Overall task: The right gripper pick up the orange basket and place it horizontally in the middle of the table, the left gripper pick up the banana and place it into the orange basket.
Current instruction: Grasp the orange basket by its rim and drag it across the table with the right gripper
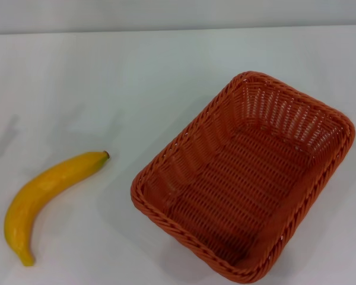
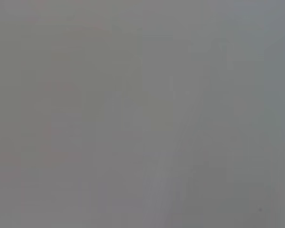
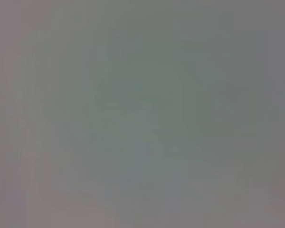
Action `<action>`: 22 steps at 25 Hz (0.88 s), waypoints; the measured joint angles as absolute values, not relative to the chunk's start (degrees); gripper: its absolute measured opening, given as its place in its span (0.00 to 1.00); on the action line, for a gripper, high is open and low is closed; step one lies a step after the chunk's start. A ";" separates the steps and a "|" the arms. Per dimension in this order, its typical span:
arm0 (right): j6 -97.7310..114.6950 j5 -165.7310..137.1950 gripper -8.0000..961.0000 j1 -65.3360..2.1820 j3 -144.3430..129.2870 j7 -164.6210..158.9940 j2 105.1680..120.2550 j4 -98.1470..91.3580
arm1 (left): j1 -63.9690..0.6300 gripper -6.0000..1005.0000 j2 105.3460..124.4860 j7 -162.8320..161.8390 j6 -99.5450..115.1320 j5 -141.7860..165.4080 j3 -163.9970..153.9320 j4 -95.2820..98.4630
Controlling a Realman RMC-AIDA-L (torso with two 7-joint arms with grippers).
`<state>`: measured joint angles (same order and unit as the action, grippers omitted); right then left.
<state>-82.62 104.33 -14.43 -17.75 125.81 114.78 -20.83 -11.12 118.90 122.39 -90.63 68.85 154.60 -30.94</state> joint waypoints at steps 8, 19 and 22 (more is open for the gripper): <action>-82.62 104.33 0.74 -14.41 -17.75 125.46 114.72 -21.20 | -11.24 0.80 118.91 122.35 -90.69 68.86 154.60 -30.93; -82.23 95.69 0.74 -15.00 -24.52 102.13 114.51 -42.87 | -11.25 0.80 118.92 122.25 -90.79 69.07 154.60 -30.94; -82.18 89.74 0.74 -16.03 -27.80 90.76 114.44 -54.38 | -11.31 0.80 118.87 122.25 -90.80 69.16 154.60 -30.94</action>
